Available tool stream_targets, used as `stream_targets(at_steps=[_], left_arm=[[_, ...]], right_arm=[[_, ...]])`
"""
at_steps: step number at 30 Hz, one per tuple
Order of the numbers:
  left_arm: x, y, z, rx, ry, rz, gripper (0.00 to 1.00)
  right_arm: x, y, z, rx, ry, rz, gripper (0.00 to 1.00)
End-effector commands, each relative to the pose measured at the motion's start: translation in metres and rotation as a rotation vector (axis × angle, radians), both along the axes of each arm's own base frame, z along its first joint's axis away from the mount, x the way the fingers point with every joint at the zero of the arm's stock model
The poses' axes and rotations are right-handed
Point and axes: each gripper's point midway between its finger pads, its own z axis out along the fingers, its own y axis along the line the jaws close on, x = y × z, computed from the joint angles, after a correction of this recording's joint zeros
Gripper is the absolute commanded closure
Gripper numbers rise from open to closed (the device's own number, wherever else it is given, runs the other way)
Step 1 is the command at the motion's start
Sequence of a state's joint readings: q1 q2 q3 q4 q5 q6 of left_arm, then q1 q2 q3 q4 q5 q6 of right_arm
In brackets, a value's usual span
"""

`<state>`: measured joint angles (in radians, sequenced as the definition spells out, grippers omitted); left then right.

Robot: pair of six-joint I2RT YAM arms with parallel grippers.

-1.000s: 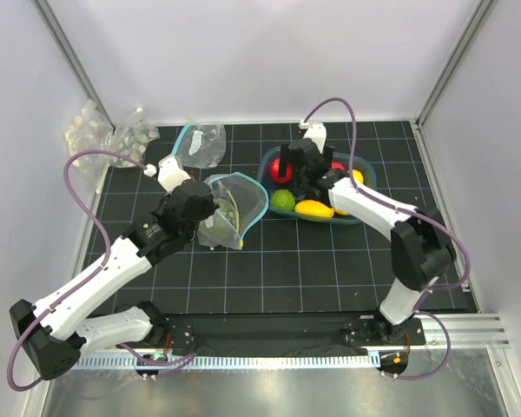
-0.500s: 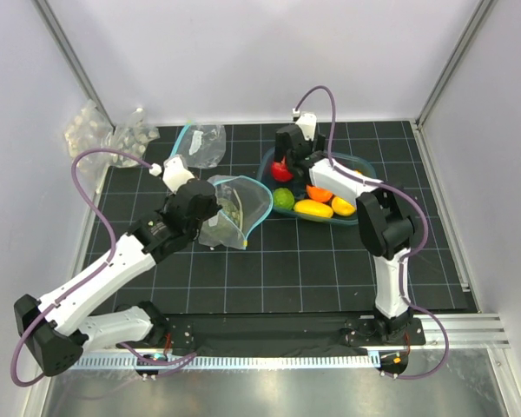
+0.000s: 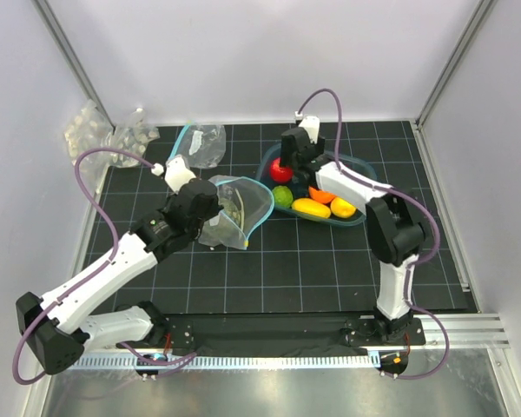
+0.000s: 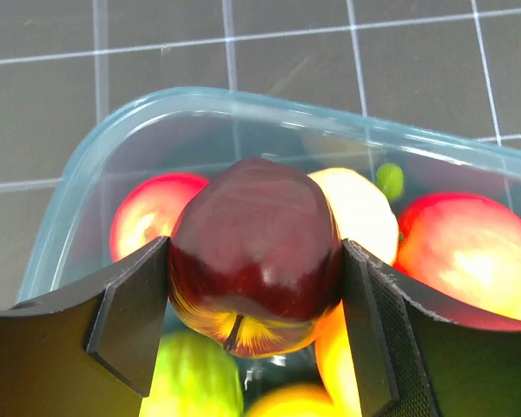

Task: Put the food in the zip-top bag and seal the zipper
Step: Pick up the fake fruit from the bin, then place the fake fruit in the zipper food storage bag.

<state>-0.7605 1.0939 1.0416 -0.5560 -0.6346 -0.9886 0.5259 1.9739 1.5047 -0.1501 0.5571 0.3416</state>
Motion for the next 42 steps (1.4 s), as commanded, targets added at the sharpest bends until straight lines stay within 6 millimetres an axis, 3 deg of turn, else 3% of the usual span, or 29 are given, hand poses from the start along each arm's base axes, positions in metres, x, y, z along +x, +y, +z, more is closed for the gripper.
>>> stream_targets(at_steps=[1, 3, 4, 5, 6, 7, 8, 10, 12, 17, 23, 30, 33, 38, 42], left_arm=[[0.007, -0.002, 0.010, -0.022, -0.028, 0.014, 1.00], [0.006, -0.006, 0.008, -0.030, -0.019, 0.000, 1.00], [0.007, -0.007, 0.006, -0.028, -0.014, -0.001, 1.00], [0.008, -0.009, 0.004, -0.026, -0.011, -0.004, 1.00], [0.008, -0.010, 0.002, -0.025, -0.007, -0.008, 1.00], [0.009, -0.011, 0.001, -0.023, -0.005, -0.008, 1.00], [0.010, -0.012, -0.001, -0.020, 0.000, -0.009, 0.99], [0.012, -0.013, -0.001, -0.019, 0.001, -0.007, 0.99], [0.013, -0.015, -0.003, -0.015, 0.007, -0.009, 1.00], [0.013, -0.017, -0.004, -0.010, 0.014, -0.019, 1.00], [0.014, -0.008, 0.001, 0.014, -0.011, 0.009, 1.00], [0.013, 0.004, 0.008, 0.024, -0.041, 0.051, 1.00], [0.012, 0.006, 0.009, 0.021, -0.047, 0.059, 0.99], [0.012, 0.000, 0.009, 0.011, -0.045, 0.027, 1.00], [0.010, -0.008, 0.020, 0.004, -0.086, -0.049, 1.00]], right_arm=[[-0.034, 0.006, 0.078, 0.155, -0.100, 0.106, 0.69], [-0.054, 0.018, 0.085, 0.262, -0.092, 0.180, 0.69], [-0.068, 0.018, 0.071, 0.288, -0.065, 0.200, 0.69], [-0.082, 0.018, 0.095, 0.350, -0.106, 0.222, 0.69], [-0.091, 0.018, 0.097, 0.374, -0.112, 0.241, 0.69], [-0.107, 0.020, 0.083, 0.396, -0.079, 0.280, 0.69], [-0.118, 0.018, 0.108, 0.439, -0.138, 0.301, 0.69], [-0.137, 0.023, 0.112, 0.508, -0.134, 0.355, 0.69], [-0.154, 0.024, 0.139, 0.546, -0.185, 0.401, 0.69], [-0.187, 0.042, 0.166, 0.580, -0.281, 0.589, 0.69], [-0.207, 0.080, 0.165, 0.580, -0.267, 0.792, 0.71], [-0.236, 0.130, 0.152, 0.475, -0.259, 0.989, 0.70], [-0.234, 0.138, 0.142, 0.444, -0.242, 0.983, 0.70], [-0.217, 0.134, 0.126, 0.399, -0.220, 0.895, 0.71], [-0.211, 0.140, 0.119, 0.410, -0.209, 0.880, 0.73]])
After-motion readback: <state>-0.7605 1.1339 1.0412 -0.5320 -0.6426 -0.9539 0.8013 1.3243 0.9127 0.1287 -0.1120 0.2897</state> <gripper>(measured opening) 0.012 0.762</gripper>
